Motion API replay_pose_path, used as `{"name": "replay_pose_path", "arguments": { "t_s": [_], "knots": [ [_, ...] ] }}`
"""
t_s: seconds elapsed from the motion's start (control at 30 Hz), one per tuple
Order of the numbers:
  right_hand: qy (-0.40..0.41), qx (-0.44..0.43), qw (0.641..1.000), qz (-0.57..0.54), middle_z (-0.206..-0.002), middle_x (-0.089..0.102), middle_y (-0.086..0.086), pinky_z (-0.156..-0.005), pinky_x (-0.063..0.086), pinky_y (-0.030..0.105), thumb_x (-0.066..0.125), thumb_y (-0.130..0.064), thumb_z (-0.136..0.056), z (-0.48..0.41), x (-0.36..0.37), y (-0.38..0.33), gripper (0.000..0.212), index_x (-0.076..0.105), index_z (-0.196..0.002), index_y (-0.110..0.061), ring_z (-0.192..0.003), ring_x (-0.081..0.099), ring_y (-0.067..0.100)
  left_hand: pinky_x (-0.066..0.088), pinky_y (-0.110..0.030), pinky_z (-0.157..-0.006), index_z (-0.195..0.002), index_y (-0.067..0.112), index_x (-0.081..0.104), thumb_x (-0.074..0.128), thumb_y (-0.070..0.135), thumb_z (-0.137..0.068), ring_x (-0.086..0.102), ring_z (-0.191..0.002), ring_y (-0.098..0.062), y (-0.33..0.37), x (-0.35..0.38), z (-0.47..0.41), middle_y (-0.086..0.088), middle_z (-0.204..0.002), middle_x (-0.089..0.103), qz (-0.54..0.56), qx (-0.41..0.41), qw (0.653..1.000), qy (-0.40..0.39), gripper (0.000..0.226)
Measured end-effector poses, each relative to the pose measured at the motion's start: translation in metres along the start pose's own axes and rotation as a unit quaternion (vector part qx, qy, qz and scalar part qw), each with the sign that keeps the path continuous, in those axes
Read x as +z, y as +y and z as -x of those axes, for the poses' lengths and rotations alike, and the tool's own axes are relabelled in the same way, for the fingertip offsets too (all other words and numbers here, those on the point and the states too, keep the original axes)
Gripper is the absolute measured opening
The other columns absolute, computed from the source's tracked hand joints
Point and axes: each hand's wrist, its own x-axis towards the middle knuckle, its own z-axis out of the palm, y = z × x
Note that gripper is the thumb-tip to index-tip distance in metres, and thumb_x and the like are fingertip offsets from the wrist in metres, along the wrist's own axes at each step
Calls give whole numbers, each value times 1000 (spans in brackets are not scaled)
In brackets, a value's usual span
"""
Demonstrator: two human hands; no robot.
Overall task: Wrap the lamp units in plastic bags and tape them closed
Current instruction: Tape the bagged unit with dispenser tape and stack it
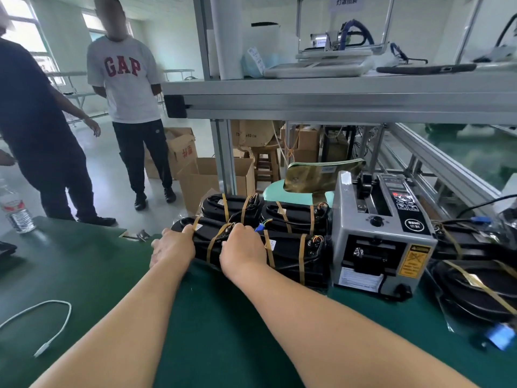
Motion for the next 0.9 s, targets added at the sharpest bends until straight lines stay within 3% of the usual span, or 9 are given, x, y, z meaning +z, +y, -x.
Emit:
{"name": "replay_pose_path", "arguments": {
  "t_s": [0.1,0.27,0.37,0.43,0.57,0.67,0.73,0.8,0.9],
  "knots": [
    [-27,-20,999,36,-141,45,17,-106,40,36,51,-14,-101,3,-4,-5,42,41,-140,-2,-130,45,31,39,-39,-81,-133,7,51,34,54,-97,56,-115,-36,-4,-4,-9,-20,-128,59,-91,35,995,-35,62],
    [-66,-19,998,9,-150,33,20,-113,37,41,55,-6,-94,14,-12,-5,61,28,-149,-4,-138,37,36,40,-39,-101,-136,12,39,48,32,-98,53,-123,-33,-1,-5,-22,-16,-137,53,-270,129,944,-137,44],
    [-67,-29,997,-10,-148,34,19,-112,37,42,60,-6,-91,27,-23,1,64,30,-147,-4,-136,38,37,38,-44,-103,-135,-5,46,36,22,-106,50,-126,-42,-6,4,-18,-30,-137,52,-140,123,978,-94,41],
    [-50,-31,998,-36,-141,40,19,-104,44,42,60,-6,-90,37,-34,7,55,38,-140,-2,-128,46,37,41,-45,-98,-130,-6,53,33,35,-106,52,-121,-44,-10,3,-7,-33,-129,55,-46,75,994,-65,52],
    [-15,-26,996,-83,-132,53,17,-92,48,40,55,-11,-94,64,-60,28,36,53,-128,-1,-118,54,37,46,-42,-78,-111,-7,58,35,51,-102,57,-101,-43,-15,-7,20,-32,-112,59,-41,66,996,-35,63],
    [2,-24,993,-119,-135,57,13,-102,48,41,50,-19,-97,98,-83,54,43,53,-138,-9,-122,55,33,46,-51,-71,-109,-13,57,45,23,-103,56,-90,-52,-15,2,38,-40,-104,58,27,67,997,-21,38],
    [24,-8,987,-159,-126,65,9,-96,53,44,49,-22,-96,122,-102,77,42,56,-137,-17,-113,61,32,44,-52,-80,-123,-22,49,43,1,-103,49,-102,-61,-10,17,51,-51,-123,46,56,45,996,-58,31],
    [59,9,980,-189,-113,69,3,-88,57,43,50,-25,-96,149,-127,102,35,61,-129,-21,-101,65,29,41,-44,-90,-130,-25,43,45,-9,-99,41,-121,-59,2,27,88,-48,-134,41,-3,109,990,-86,34],
    [128,27,966,-223,-91,65,-12,-83,55,34,52,-30,-96,194,-174,139,34,62,-128,-26,-87,62,15,43,-54,-99,-132,3,56,62,21,-95,50,-120,-46,29,32,199,-26,-131,55,30,331,943,-29,41]
  ]
}}
